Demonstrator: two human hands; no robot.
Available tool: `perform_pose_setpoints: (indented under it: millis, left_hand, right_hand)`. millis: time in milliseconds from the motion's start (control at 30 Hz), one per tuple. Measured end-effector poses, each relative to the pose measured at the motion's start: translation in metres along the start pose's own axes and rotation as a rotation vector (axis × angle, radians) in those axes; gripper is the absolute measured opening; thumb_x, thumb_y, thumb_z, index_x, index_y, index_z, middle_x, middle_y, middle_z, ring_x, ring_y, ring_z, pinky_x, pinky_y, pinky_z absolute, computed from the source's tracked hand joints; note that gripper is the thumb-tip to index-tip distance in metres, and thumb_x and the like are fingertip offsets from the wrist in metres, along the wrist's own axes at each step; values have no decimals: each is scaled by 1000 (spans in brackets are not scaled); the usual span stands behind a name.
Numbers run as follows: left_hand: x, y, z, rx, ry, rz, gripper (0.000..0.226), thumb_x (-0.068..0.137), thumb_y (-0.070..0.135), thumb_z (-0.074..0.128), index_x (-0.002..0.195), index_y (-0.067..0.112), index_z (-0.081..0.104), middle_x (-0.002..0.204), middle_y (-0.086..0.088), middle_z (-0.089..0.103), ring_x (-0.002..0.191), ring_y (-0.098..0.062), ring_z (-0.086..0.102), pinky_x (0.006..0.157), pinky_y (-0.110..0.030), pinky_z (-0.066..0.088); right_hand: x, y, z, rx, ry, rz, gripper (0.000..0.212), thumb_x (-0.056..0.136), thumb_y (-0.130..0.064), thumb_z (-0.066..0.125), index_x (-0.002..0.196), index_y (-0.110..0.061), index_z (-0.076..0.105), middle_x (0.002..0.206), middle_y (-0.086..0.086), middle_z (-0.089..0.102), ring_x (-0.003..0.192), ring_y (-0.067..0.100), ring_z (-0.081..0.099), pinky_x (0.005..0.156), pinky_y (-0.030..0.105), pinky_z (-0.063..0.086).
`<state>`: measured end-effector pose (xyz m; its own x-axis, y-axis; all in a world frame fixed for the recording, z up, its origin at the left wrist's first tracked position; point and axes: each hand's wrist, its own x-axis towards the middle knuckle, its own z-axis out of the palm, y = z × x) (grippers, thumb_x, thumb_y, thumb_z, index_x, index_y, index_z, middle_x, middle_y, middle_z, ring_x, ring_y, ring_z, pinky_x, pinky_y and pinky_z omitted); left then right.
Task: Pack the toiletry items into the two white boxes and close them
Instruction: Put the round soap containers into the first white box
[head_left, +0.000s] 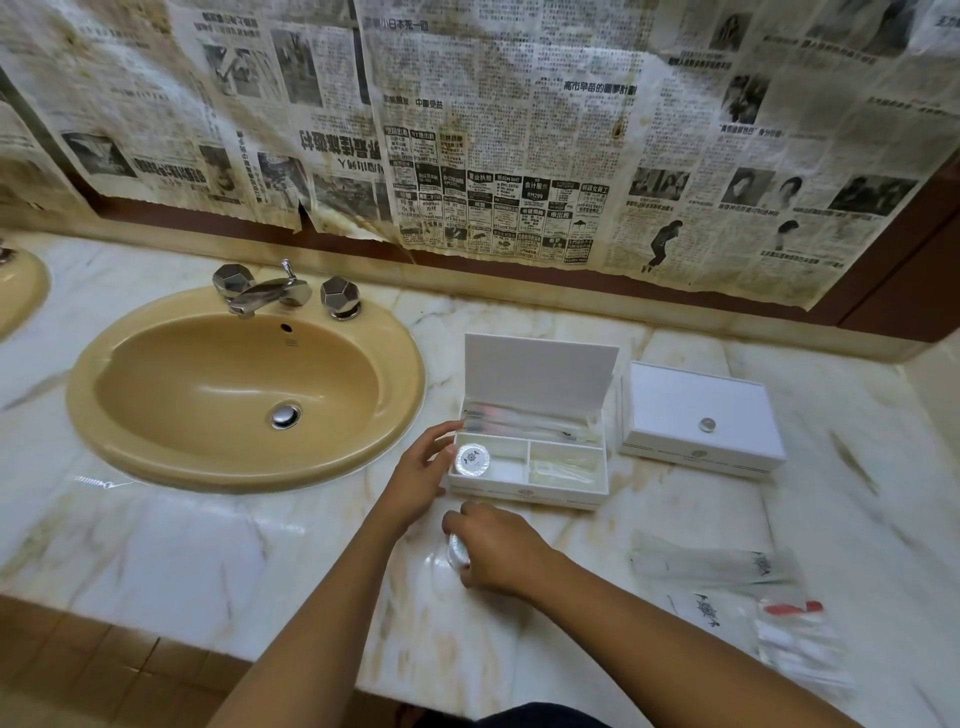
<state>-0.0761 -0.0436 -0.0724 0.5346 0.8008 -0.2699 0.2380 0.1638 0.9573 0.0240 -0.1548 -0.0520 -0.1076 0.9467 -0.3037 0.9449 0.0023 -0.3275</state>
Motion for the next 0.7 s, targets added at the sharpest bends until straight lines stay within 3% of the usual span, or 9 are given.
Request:
perform_pose_setpoints:
  millis: [167,467,600,700]
  left_hand:
    - [1,-1,0,-28,-4,2,29,100,24,48,125,37,56,124,5,64,108,-9,62,67,-19,52]
    - [3,-3,-1,-41,-8,0,30,100,25,49,125,39,57,125,3,64,112,-16,62,74,-31,55]
    - [3,-3,-1,-46,9,33,29,100,20,50,125,32,58,123,1,63,110,-12,61,67,-21,53]
    - [3,-4,-1,-61,2,12,30,100,20,50,123,37,59,119,1,65,100,-17,64,73,-36,58]
  right_hand:
    - [-3,-8,-16,-34,-27,5,53,78,-22,68,127,-18,47,122,8,50,108,30,52,75,35,44]
    - [-6,-19,-30,-55,30,-26,32,85,-8,58,117,-8,53,116,12,52,103,31,53,64,31,37]
    - [-4,-16,-45,14,76,-13,33,80,-15,62,113,-14,57,110,8,60,96,30,59,66,31,41]
    - [0,-7,-63,58,177,45,38,80,-24,61,117,-22,54,111,3,63,100,26,59,71,31,41]
